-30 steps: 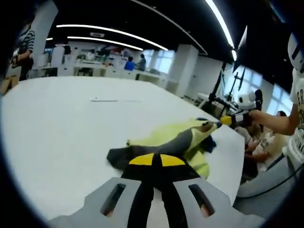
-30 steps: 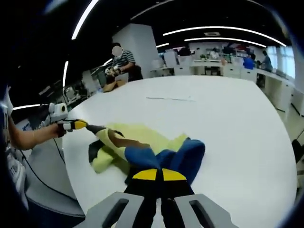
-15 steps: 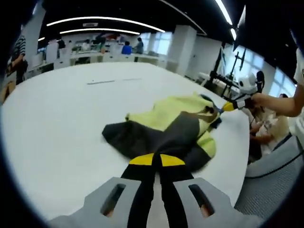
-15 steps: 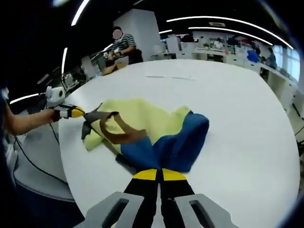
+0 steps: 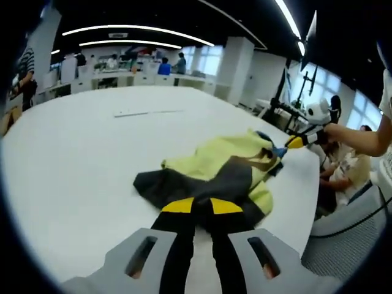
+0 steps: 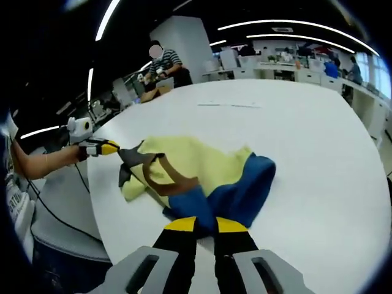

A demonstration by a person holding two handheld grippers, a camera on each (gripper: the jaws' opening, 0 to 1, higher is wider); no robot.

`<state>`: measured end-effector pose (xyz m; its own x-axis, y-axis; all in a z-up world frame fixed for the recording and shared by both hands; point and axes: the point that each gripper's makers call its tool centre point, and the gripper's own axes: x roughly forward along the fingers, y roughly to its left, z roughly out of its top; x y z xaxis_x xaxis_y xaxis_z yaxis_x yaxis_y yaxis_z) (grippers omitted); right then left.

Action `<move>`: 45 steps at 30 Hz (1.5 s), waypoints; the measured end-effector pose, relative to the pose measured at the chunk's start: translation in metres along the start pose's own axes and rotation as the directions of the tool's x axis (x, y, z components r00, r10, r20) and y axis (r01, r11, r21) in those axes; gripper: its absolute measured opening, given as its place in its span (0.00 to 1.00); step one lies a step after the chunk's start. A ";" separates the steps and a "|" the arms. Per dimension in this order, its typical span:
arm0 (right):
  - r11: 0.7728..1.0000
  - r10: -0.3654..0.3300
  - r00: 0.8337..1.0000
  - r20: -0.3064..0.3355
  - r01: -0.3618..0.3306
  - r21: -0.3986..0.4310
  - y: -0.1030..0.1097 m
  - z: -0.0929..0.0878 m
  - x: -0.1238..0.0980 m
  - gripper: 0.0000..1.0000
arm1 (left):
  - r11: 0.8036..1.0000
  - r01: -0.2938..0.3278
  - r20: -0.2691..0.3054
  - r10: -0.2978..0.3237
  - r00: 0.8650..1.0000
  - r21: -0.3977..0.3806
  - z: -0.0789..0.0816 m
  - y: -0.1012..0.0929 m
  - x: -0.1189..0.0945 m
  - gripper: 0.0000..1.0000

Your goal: Fold the garment on the visible template until the final outline fits inside the template.

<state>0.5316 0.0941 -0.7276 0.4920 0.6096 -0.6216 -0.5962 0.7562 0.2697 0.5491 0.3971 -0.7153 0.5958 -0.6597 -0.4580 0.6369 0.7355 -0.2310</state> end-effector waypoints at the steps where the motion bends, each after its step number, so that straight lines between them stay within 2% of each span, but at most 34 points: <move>1: 1.000 0.011 1.000 0.001 -0.011 -0.001 0.002 0.003 0.000 0.09 | 1.000 0.006 0.013 -0.006 1.000 -0.003 0.005 -0.001 0.000 0.10; 5: 1.000 0.009 1.000 -0.014 -0.009 -0.025 0.001 0.006 0.005 0.10 | 1.000 0.024 0.026 -0.024 0.999 0.008 0.016 -0.005 0.005 0.12; 10: 0.999 0.009 0.999 -0.038 -0.011 -0.044 0.001 0.006 0.011 0.11 | 0.999 0.045 0.004 -0.045 0.999 0.019 0.018 -0.008 0.015 0.15; 21: 0.999 0.012 0.994 -0.108 -0.017 -0.045 -0.012 -0.008 0.023 0.11 | 0.993 0.111 -0.102 -0.106 0.989 0.039 -0.001 -0.010 0.043 0.18; 25: 0.999 0.023 0.990 -0.139 -0.028 -0.034 -0.013 -0.014 0.025 0.10 | 0.989 0.119 -0.150 -0.106 0.983 0.083 -0.011 -0.008 0.047 0.19; 30: 0.999 0.034 0.985 -0.167 -0.039 -0.025 -0.011 -0.021 0.026 0.09 | 0.987 0.145 -0.190 -0.128 0.973 0.076 -0.021 -0.008 0.050 0.19; 37: 0.999 0.039 0.983 -0.180 -0.042 -0.012 -0.010 -0.025 0.027 0.04 | 0.987 0.136 -0.221 -0.114 0.968 0.083 -0.026 -0.004 0.051 0.11; 42: 0.999 0.038 0.984 -0.172 -0.041 -0.016 -0.008 -0.023 0.027 0.00 | 0.987 0.124 -0.224 -0.098 0.970 0.106 -0.026 -0.004 0.050 0.01; 45: 0.998 0.038 0.984 -0.171 -0.045 -0.034 -0.007 -0.023 0.026 0.00 | 0.986 0.121 -0.215 -0.095 0.972 0.113 -0.026 -0.006 0.047 0.00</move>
<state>0.5342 0.0991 -0.7630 0.3528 0.5881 -0.7278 -0.6388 0.7197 0.2719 0.5602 0.3659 -0.7576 0.4136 -0.6781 -0.6076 0.7556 0.6280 -0.1865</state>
